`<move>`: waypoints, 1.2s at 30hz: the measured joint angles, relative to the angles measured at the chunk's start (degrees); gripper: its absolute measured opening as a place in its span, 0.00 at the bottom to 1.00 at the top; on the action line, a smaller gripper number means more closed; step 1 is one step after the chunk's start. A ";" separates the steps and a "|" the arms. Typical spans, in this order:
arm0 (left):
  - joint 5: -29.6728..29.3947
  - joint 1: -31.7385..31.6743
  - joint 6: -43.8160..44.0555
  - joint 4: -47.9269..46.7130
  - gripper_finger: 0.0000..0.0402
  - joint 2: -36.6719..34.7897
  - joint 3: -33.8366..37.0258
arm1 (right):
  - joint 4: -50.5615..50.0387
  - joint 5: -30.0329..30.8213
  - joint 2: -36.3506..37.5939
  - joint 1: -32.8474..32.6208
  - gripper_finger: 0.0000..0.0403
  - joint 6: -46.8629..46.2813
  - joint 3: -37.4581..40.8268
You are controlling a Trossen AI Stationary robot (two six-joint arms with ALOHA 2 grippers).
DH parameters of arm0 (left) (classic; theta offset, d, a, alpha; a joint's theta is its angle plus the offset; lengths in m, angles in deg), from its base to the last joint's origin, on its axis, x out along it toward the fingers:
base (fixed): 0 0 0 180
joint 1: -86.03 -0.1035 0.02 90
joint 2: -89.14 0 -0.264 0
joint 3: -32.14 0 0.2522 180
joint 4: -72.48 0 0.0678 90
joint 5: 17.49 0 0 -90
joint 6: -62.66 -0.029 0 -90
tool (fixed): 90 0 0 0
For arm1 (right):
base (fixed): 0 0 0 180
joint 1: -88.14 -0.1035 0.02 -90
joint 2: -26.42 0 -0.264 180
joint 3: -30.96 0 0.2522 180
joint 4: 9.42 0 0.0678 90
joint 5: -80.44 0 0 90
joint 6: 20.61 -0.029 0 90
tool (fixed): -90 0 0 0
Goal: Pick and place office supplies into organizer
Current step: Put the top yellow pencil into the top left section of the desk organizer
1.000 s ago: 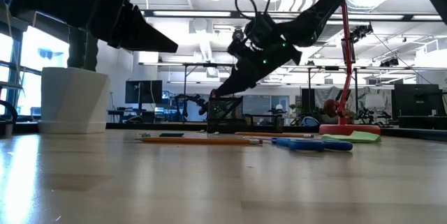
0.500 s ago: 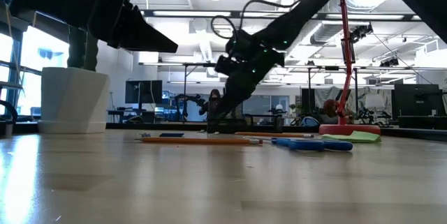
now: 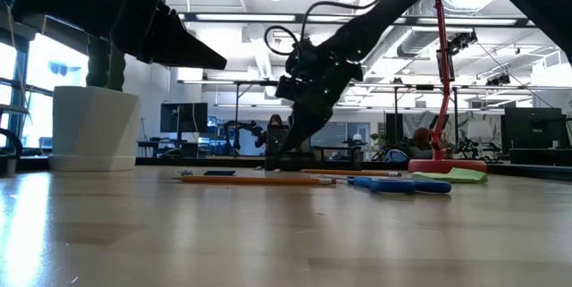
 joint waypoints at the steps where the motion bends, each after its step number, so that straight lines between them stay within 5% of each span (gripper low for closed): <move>1: 0.00 0.00 0.00 0.00 0.37 0.00 -0.02 | 0.24 -0.01 0.00 0.00 0.38 0.33 0.00; 36: -0.22 -0.07 0.07 1.02 0.37 -0.02 0.00 | -4.79 2.17 -0.42 1.20 0.38 10.63 -1.88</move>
